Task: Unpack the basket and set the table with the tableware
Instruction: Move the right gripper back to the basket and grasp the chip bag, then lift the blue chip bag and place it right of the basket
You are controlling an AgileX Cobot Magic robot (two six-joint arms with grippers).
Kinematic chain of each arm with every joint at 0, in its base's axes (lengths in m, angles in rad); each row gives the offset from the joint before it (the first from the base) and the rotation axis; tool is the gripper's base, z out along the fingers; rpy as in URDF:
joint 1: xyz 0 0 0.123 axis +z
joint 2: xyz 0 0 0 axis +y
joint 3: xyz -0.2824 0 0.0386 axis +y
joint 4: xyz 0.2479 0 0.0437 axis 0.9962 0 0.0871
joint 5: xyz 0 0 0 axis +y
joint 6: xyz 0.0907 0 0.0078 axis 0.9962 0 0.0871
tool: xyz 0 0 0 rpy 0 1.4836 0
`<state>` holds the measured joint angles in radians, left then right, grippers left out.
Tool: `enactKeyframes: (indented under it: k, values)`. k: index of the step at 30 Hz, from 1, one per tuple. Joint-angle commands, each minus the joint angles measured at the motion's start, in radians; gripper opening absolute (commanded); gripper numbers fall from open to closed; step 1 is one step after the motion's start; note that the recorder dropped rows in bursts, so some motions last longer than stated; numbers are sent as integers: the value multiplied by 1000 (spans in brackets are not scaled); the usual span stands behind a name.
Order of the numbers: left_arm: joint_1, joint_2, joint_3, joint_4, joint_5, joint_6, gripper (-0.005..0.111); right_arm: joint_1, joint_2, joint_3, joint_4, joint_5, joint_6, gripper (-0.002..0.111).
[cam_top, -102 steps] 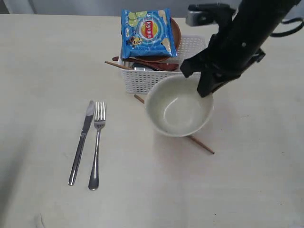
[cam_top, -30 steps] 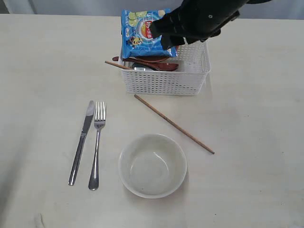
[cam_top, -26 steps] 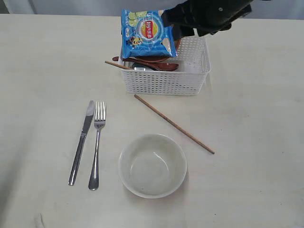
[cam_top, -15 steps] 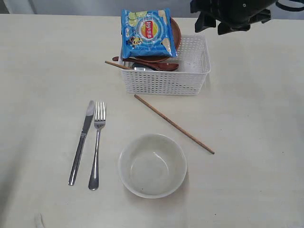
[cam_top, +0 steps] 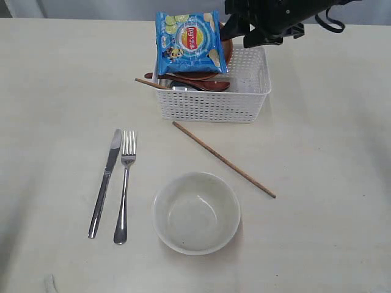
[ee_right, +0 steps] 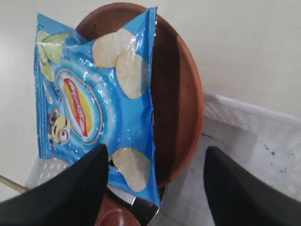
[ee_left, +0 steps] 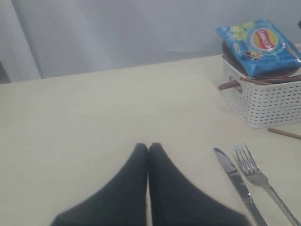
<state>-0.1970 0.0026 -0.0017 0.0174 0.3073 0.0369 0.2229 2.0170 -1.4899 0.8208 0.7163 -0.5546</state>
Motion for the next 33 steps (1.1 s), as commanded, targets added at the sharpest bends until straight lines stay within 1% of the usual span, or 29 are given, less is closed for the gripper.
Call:
enactKeyframes:
  k: [1,13,17,25,33]
  values:
    - [0,-3,2,5,-8,-3,0,-6,44,-30,52,16,-53,57]
    - [0,-3,2,5,-8,-3,0,-8,72,-44,48,18,-60,57]
    - [0,-3,2,5,-8,-3,0,-8,72,-44,53,52,-62,57]
    - [0,-3,2,5,-8,-3,0,-8,70,-44,160,135,-184,57]
    - [0,-3,2,5,-8,-3,0,-8,70,-44,165,73,-203,57]
